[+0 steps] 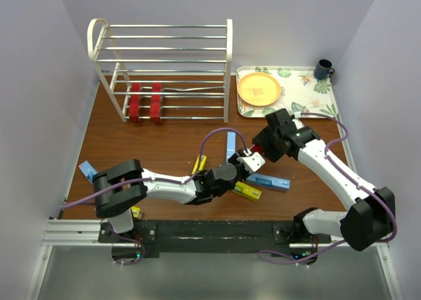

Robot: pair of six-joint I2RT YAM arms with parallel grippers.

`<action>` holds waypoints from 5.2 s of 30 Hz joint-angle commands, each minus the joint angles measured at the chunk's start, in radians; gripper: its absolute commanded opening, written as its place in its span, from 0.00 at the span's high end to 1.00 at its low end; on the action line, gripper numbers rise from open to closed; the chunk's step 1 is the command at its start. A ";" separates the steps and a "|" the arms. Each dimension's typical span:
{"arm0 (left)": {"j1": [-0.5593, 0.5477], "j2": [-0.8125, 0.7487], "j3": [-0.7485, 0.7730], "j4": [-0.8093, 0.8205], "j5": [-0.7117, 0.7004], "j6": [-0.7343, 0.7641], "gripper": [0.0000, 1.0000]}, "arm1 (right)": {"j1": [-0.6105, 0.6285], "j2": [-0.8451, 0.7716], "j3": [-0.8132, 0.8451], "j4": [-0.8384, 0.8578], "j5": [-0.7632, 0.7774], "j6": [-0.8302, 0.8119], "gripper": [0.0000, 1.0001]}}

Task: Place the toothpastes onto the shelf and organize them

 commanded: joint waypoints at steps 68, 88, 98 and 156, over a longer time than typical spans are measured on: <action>0.620 0.353 0.260 0.303 -0.051 -0.356 0.58 | -0.050 -0.415 -0.046 -0.043 0.378 -0.660 0.01; 0.622 0.427 0.307 0.258 -0.036 -0.429 0.37 | -0.050 -0.410 -0.041 -0.045 0.372 -0.663 0.02; 0.620 0.318 0.238 0.243 -0.025 -0.460 0.09 | -0.050 -0.418 -0.040 -0.048 0.364 -0.660 0.01; 0.668 0.175 0.272 -0.484 0.018 -0.969 0.02 | -0.050 -0.461 -0.066 -0.038 0.344 -0.641 0.01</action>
